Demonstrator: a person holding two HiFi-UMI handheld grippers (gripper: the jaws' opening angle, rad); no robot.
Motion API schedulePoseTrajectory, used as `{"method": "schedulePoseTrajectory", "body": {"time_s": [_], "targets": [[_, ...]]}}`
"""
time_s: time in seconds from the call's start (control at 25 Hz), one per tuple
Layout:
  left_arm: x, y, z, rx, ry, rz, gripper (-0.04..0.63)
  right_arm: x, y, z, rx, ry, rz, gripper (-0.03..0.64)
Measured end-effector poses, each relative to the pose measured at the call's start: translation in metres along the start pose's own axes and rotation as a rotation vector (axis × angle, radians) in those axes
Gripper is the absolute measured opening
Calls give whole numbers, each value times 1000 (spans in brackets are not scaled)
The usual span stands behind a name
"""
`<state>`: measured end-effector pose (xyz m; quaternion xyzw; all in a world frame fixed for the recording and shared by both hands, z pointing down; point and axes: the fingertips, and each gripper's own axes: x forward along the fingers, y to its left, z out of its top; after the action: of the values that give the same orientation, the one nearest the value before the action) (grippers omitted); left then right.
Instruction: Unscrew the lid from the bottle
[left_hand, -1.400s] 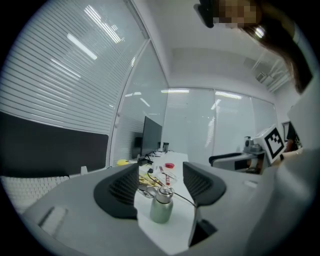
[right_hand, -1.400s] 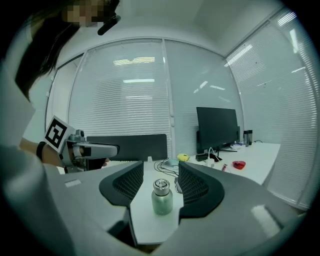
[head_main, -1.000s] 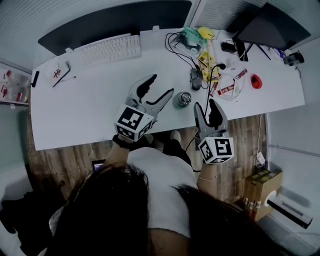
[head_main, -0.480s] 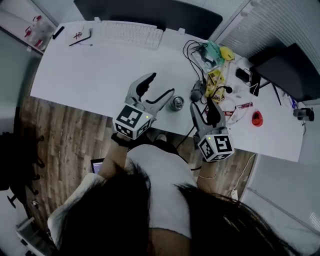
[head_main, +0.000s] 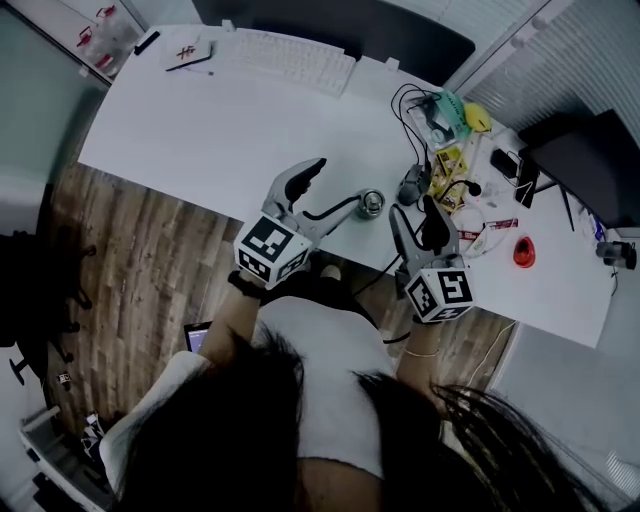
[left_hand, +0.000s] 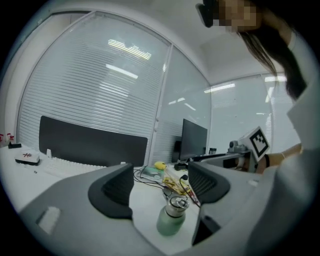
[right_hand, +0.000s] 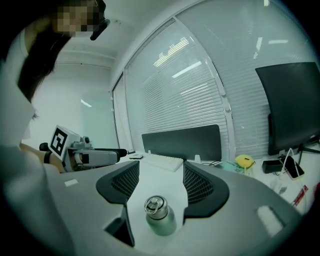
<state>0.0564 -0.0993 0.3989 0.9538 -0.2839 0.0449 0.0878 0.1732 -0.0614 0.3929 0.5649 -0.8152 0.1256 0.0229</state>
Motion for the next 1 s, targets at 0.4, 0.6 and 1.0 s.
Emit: {"method": "schedulePoseTrajectory", "body": {"time_s": [0.4, 0.6, 1.0], "targets": [[3, -14, -23, 35, 51, -96, 368, 8, 10, -15, 13, 24, 23, 247], [10, -26, -50, 50, 111, -185, 368, 15, 11, -31, 34, 49, 39, 247], [28, -38, -117, 87, 210, -280, 368, 33, 18, -65, 46, 80, 89, 247]]}}
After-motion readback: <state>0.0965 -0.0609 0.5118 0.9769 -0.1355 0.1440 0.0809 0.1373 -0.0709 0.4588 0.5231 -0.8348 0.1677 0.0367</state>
